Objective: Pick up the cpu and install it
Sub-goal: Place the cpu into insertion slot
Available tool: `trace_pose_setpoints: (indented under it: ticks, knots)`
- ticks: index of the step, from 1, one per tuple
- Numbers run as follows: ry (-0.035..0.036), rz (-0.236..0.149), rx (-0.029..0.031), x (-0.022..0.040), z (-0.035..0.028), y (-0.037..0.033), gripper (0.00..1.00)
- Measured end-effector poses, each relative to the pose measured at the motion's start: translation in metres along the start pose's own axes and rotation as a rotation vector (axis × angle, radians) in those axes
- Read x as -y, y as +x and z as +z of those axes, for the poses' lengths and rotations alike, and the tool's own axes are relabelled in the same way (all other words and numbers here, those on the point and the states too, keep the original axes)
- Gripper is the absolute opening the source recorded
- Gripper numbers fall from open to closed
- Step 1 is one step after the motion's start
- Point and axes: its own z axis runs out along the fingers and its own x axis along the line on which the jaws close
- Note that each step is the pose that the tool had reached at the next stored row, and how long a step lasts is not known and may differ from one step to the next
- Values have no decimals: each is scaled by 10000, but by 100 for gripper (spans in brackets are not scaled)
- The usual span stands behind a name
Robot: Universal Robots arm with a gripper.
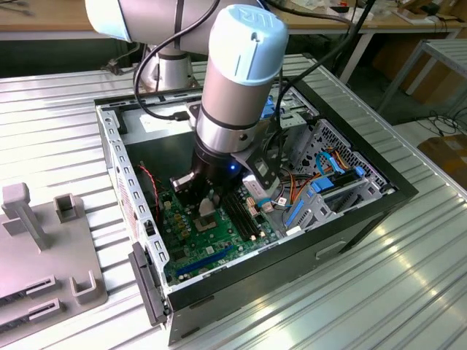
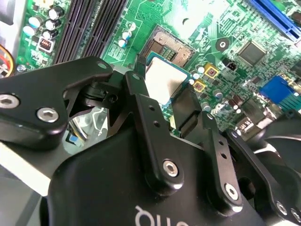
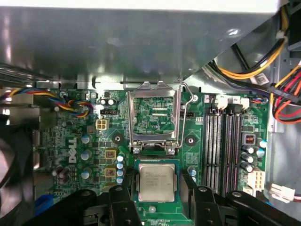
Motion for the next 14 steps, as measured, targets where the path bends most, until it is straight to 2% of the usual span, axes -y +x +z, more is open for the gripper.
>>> trace_pose_setpoints:
  ticks: [2, 6, 9, 14]
  knots:
    - [0, 1, -17, 0, 27, 8, 48]
    - [-4, 0, -16, 0, 36, 11, 48]
    - [-2, 11, -17, 8, 80, 12, 48]
    - [-4, 140, -17, 58, 143, 12, 48]
